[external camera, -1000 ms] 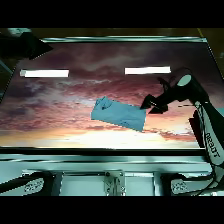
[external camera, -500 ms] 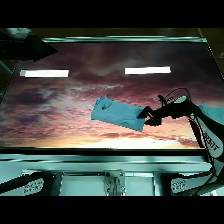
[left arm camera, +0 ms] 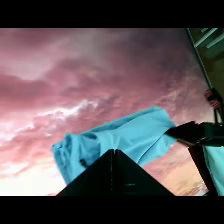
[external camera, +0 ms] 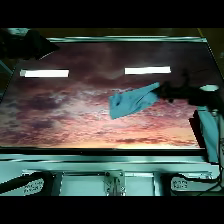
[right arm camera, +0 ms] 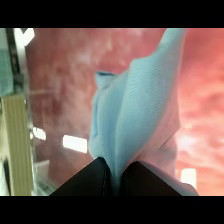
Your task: Fold the shirts.
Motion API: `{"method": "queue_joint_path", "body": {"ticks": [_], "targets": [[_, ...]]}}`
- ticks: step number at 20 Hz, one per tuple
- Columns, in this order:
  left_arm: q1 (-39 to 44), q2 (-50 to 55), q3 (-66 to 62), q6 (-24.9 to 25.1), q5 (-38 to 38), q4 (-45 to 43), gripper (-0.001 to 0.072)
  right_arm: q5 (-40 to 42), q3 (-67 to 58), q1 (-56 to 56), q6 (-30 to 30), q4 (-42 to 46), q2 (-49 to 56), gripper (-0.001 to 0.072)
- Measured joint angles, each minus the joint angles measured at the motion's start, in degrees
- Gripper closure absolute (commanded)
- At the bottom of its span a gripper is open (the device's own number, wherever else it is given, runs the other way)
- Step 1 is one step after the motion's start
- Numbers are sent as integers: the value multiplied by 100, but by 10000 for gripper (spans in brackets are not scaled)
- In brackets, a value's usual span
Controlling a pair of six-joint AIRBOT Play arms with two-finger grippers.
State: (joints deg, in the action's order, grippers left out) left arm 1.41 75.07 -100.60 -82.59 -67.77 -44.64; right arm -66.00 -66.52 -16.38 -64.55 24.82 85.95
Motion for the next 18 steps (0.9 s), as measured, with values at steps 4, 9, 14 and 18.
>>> {"method": "queue_joint_path", "body": {"ticks": [4, 9, 14, 18], "targets": [[4, 2, 0, -17, 17, 417, 667, -328, -892, -1344, -841, 973, -828, 653], [4, 2, 0, 50, 22, 970, 667, -828, -1521, -3132, -1438, 2017, -1340, 644], [4, -31, 0, 90, 22, 1620, 667, -1517, -1659, -4345, -1495, 3189, -1425, 645], [4, -76, 0, 101, 15, 1832, 667, -1759, -1639, -4979, -1530, 4284, -1440, 646]]}}
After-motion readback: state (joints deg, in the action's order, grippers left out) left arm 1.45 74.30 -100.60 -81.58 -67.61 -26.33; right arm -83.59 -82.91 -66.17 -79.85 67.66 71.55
